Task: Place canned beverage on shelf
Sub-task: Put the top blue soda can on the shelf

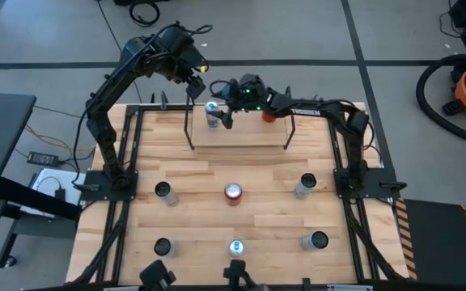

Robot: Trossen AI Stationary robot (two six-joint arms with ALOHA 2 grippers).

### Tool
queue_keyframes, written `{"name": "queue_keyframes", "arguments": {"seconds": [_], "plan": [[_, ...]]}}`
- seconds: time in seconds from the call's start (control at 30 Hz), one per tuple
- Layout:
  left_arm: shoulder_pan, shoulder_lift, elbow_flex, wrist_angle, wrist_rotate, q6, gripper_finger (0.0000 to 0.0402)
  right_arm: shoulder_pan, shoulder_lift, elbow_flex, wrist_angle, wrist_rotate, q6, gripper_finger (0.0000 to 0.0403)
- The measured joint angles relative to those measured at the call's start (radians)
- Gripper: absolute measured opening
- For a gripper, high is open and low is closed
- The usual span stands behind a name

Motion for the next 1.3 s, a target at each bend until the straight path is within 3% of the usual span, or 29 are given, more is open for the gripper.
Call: {"name": "queue_keyframes", "arguments": {"seconds": [0.2,0.97,1.13,1.3], "plan": [[-0.003,0.000,0.000,0.001,-0.001,-0.002,0.0286,-0.003,0.037,0.000,0.039,0.083,0.019,0.0359],[-0.002,0.000,0.000,0.009,0.000,0.006,0.0286,-0.006,0.065,0.001,0.012,0.090,0.053,0.0357],[-0.002,0.000,0.000,0.010,-0.001,0.006,0.0286,-0.006,0.070,0.000,-0.018,0.091,0.053,0.0342],[-0.002,0.000,0.000,0.010,0.000,0.007,0.0286,-0.006,0.070,0.000,-0.020,0.090,0.053,0.0303]]}}
